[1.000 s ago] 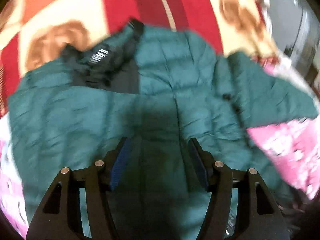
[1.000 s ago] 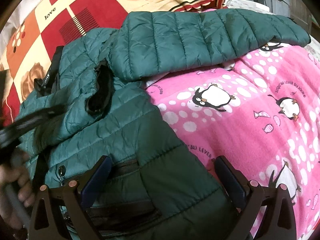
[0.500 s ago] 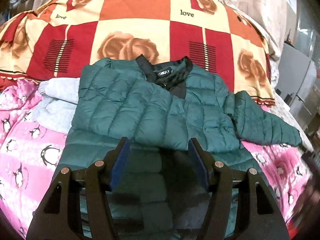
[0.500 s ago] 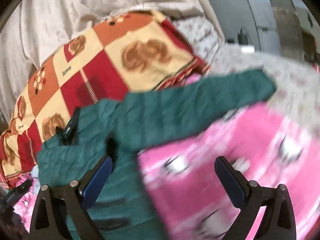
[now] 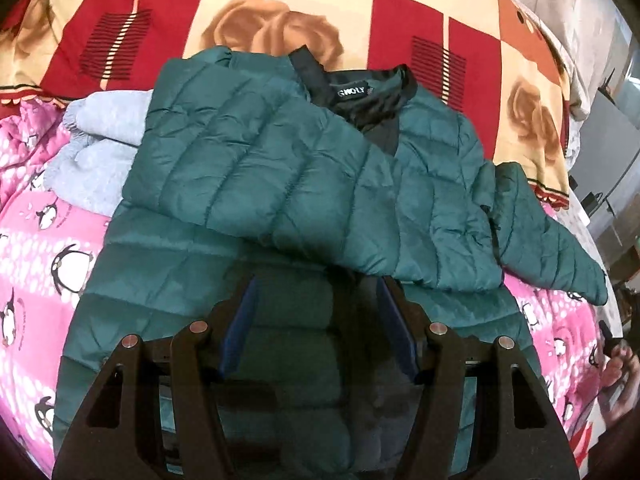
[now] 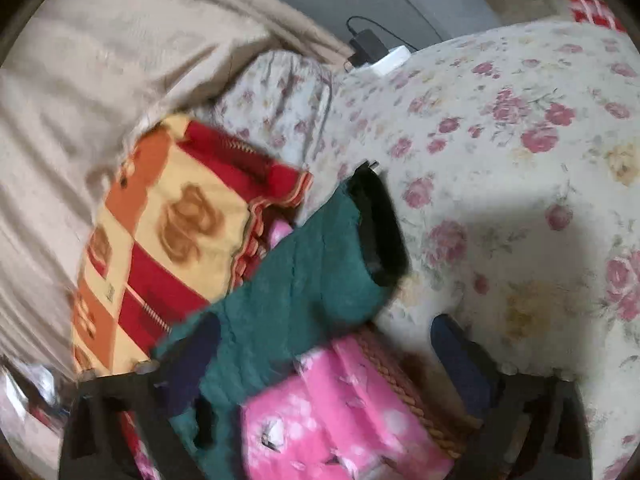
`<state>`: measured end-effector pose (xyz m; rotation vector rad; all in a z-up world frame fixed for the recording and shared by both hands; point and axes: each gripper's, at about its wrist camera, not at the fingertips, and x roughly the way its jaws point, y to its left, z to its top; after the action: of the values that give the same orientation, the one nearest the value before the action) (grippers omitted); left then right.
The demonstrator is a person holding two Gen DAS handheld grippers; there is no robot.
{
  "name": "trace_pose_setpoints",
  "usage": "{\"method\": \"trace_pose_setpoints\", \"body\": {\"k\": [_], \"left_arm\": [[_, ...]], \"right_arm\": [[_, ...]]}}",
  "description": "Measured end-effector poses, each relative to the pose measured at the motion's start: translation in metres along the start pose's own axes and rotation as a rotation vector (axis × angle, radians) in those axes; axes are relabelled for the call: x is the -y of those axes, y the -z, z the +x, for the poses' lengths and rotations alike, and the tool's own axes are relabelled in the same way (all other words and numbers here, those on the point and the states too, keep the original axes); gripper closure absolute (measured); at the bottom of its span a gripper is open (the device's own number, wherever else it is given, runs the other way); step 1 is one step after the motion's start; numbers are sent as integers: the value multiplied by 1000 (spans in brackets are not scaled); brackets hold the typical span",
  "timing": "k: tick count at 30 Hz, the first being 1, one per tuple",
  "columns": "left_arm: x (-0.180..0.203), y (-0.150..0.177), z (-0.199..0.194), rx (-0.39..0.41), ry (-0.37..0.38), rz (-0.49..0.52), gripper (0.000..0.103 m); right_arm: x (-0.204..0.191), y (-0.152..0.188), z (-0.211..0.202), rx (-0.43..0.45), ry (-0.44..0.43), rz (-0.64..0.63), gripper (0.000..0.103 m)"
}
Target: Fold large clothes
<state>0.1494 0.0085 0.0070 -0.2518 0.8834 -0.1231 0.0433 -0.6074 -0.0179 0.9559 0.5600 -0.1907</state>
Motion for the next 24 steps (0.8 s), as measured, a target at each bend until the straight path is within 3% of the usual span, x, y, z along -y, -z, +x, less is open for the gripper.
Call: {"method": "trace_pose_setpoints", "body": {"k": [5, 15, 17, 19, 20, 22, 24], "left_arm": [[10, 0, 5, -6, 3, 22, 42], [1, -1, 12, -34, -11, -4, 42], [0, -2, 11, -27, -16, -14, 42], [-2, -4, 8, -15, -26, -19, 42], [-4, -5, 6, -4, -35, -24, 42], [-9, -7, 2, 15, -52, -40, 42], [-17, -10, -1, 30, -83, -67, 42]], "right_arm": [[-20, -3, 24, -95, 180, -70, 1], [-29, -27, 70, -63, 156, -49, 4], [-29, -29, 71, -51, 168, -55, 14], [-26, -28, 69, -35, 189, -49, 38], [-24, -28, 67, -28, 200, -39, 44], [-19, -29, 64, -22, 207, -24, 68], [-22, -31, 58, -11, 210, -48, 76]]}}
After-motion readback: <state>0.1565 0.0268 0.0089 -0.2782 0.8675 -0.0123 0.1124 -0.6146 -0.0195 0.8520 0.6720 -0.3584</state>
